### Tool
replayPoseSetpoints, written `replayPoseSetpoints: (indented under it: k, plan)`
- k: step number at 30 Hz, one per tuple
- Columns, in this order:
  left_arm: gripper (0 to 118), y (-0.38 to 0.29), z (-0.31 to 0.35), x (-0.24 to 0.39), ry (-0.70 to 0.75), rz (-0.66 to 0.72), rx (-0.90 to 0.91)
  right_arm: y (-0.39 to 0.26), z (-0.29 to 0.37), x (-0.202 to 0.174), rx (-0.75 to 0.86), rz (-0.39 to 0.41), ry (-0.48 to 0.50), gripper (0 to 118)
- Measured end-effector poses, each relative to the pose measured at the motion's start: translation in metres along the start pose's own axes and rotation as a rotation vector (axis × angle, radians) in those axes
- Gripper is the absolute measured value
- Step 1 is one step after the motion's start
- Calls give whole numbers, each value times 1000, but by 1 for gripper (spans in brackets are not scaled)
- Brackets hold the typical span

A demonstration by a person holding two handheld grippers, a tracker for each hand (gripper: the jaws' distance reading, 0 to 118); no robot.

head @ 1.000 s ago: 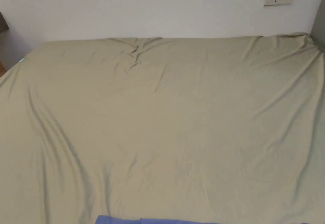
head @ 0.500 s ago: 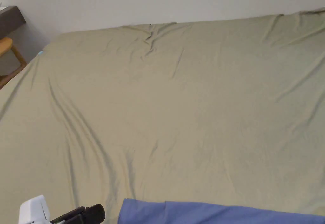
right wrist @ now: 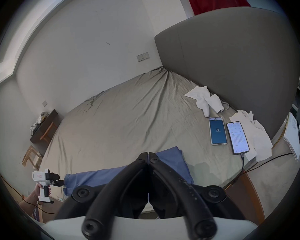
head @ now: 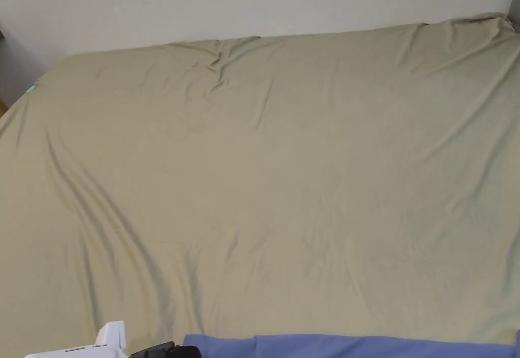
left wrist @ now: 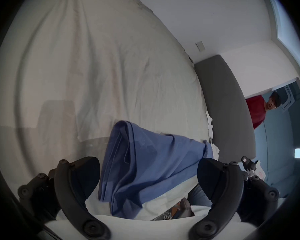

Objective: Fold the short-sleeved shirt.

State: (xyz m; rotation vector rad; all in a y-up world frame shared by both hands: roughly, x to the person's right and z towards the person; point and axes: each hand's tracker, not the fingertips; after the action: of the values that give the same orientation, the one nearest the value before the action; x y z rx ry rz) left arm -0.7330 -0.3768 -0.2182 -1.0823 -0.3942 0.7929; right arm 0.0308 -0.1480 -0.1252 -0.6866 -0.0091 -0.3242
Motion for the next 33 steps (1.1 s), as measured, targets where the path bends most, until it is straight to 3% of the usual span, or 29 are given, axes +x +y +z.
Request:
replayPoseSetpoints:
  k: [3, 5, 14, 15, 16, 17, 18, 19, 20, 22, 27, 30, 33]
  plan:
    - [115, 5, -17, -2, 51, -40, -49, -2, 0, -3, -5, -1, -12, 0]
    - [115, 8, -17, -2, -8, -66, -32, -2, 0, -7, -13, 5, -23, 0]
    - [113, 8, -40, 15, -7, -128, -98, -5, -7, -15, -36, 12, -17, 0]
    - [105, 9, -44, 16, -46, -118, -113, -5, -8, -16, -38, 16, -14, 1]
    - [86, 7, -46, 16, -59, -104, -103, -5, -9, -18, -41, 19, -11, 0]
    - [60, 7, -48, 16, -61, -114, -109, -6, -9, -20, -42, 23, -9, 0]
    - [17, 6, -50, 16, -20, -136, -127, -7, -10, -21, -43, 26, -7, 0]
    - [10, 4, -51, 17, 53, -166, -144, -7, -10, -22, -45, 27, -5, 1]
    - [10, 3, -49, 16, 64, -178, -123, -8, -10, -22, -47, 26, -3, 0]
    - [10, 1, -45, 9, -47, -70, -105, -8, -10, -23, -47, 24, 3, 0]
    - [9, 3, -29, 26, 8, -157, -55, -8, -10, -27, -46, 30, 3, 0]
    - [8, 8, -17, 24, -68, -79, -47, -7, -11, -30, -44, 38, 5, 0]
    - [8, 17, 4, 21, -19, -98, 3, -5, -12, -30, -40, 35, 18, 0]
